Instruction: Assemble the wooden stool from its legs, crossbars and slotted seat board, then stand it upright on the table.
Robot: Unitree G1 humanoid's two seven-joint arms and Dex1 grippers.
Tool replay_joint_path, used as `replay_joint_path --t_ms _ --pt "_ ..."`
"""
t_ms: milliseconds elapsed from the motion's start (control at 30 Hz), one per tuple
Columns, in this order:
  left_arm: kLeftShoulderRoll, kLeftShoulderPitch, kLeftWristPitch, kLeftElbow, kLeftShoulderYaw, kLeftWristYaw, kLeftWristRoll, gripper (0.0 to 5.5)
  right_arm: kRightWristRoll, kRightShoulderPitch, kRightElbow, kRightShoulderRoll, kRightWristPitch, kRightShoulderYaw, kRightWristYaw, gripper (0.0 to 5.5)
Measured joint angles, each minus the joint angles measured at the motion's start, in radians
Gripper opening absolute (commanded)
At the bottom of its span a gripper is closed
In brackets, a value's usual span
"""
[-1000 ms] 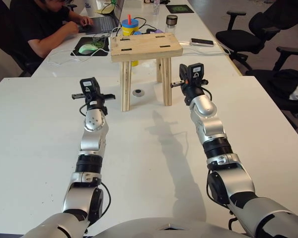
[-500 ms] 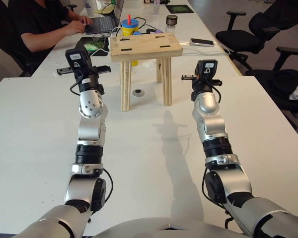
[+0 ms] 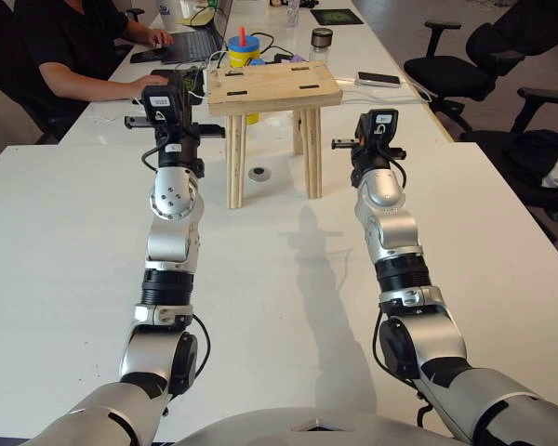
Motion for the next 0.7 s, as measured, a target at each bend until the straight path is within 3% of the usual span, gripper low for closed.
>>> replay_joint_path --t_ms 700 --pt "-0.011 0.000 -0.003 0.001 -0.001 -0.035 -0.015 0.02 -0.031 0.000 0.007 0.014 -0.033 0.016 0.018 0.00"
